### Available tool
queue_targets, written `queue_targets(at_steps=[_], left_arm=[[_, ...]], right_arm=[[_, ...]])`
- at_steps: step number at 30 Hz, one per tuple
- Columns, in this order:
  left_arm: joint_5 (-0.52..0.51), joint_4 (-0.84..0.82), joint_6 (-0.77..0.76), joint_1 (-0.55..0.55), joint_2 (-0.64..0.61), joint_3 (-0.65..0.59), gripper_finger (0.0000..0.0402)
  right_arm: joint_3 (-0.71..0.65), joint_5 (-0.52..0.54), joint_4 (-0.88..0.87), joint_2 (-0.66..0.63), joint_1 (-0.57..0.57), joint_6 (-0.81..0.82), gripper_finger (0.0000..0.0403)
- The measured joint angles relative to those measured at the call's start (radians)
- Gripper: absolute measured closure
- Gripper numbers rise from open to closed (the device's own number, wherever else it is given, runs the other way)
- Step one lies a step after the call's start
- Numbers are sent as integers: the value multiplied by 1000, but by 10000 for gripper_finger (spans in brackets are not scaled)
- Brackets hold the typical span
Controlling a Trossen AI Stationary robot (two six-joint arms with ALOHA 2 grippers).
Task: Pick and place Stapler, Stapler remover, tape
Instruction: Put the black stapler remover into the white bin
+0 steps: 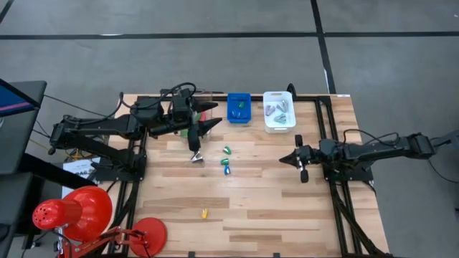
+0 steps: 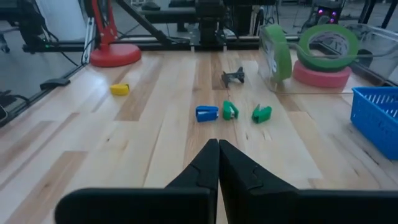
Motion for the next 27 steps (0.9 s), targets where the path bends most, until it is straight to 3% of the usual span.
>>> queue_targets(at_steps=[12,27], left_arm=[[0,3,0,0,0,0,156],[0,6,0,0,0,0,156]], right_arm=[[0,0,-249,-174,17,69,403],[1,-2,-259,-306,21,69,403]])
